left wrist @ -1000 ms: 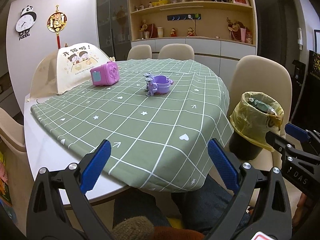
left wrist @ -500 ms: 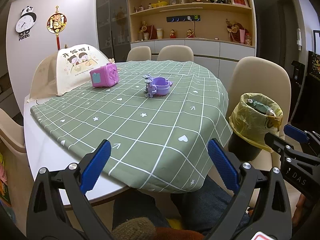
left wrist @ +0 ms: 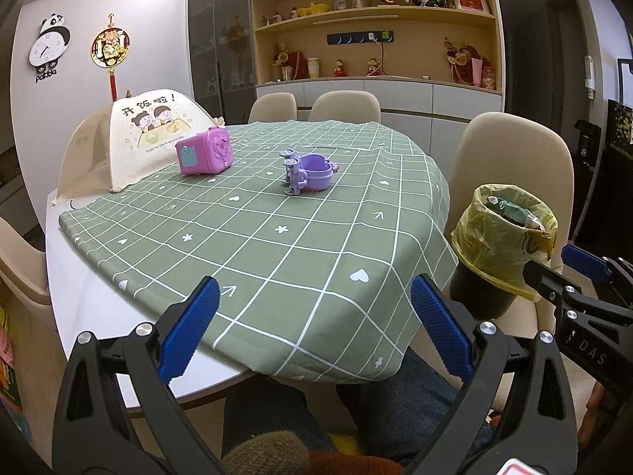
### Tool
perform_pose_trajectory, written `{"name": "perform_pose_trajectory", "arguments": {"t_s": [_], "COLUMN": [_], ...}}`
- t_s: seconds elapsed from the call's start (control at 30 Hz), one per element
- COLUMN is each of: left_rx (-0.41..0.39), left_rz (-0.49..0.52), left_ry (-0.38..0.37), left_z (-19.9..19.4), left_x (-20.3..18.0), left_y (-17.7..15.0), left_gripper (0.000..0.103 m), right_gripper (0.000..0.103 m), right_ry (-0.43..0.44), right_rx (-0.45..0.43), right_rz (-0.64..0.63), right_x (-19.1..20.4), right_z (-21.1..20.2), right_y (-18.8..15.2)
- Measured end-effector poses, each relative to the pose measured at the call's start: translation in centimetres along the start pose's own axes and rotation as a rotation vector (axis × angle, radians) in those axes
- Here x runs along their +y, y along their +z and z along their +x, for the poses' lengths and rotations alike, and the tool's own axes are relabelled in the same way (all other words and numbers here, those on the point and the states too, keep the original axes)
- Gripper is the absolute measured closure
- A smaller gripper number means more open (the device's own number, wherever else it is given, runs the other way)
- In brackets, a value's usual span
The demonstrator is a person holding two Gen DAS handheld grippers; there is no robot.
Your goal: Collect trash
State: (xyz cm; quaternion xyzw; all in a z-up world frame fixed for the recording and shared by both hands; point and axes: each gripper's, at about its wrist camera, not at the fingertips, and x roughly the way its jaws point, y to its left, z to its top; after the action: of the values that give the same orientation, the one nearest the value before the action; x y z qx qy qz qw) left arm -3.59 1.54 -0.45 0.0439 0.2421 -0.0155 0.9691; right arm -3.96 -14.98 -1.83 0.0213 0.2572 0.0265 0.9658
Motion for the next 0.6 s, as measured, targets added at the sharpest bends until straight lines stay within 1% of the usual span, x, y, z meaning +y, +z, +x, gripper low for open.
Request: {"name": "perform_pose_trajectory", "arguments": {"t_s": [0.6], "left_rx": [0.0], "left_rz": [0.001], "left_ry": [0.0], "left_z": [-0.08], "left_x": [-0.08], "left_y": [0.02], "left_gripper": [0.01], "right_gripper": [0.043], "right_ry": [0.0], "right_rx": [0.0], "right_rz": [0.0], "right_x": [0.09], "right_z": [-0.09], "right_y": [0.08]}}
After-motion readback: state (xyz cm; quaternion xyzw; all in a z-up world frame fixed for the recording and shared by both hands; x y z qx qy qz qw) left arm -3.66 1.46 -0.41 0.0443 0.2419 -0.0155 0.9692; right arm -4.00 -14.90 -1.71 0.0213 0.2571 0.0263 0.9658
